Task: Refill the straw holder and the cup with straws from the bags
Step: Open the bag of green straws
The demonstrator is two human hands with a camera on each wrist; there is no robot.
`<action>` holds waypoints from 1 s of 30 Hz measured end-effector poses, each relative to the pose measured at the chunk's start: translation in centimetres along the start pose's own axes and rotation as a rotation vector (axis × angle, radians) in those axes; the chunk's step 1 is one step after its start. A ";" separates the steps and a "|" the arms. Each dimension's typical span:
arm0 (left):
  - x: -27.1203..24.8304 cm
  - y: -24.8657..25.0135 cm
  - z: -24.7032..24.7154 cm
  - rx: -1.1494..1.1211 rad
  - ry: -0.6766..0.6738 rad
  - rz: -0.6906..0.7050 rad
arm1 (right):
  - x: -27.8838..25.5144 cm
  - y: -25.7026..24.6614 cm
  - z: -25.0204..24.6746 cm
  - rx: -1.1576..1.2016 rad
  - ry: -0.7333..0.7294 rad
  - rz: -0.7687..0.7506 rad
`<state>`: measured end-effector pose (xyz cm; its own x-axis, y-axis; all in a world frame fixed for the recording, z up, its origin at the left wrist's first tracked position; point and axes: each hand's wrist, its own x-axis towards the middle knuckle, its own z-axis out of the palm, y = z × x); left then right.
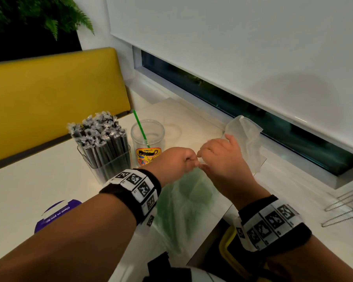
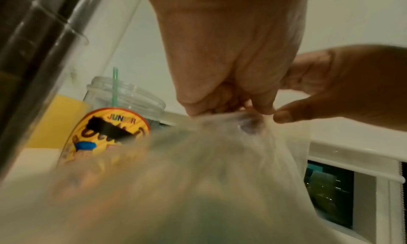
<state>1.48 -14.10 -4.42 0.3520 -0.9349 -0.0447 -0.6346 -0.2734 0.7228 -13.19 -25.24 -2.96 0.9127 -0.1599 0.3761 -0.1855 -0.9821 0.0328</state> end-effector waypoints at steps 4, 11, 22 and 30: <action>0.3 -0.8 0.6 -0.210 0.033 -0.053 | -1.0 -0.5 1.3 -0.044 0.050 -0.048; 0.1 -1.3 0.8 -0.305 0.016 -0.152 | -1.9 -1.2 0.9 0.072 -0.105 0.037; -1.0 -1.0 2.1 -0.052 0.031 -0.192 | -1.7 -3.4 -0.8 0.105 -0.833 -0.090; -2.7 -2.7 2.2 0.384 -0.292 -0.324 | -3.3 -3.3 0.9 0.062 -0.926 -0.165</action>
<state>0.70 -11.31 -7.80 0.4001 -0.7984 -0.4500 -0.7495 -0.5676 0.3406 -15.23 -21.58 -5.16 0.8569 -0.0076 -0.5154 -0.0325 -0.9987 -0.0392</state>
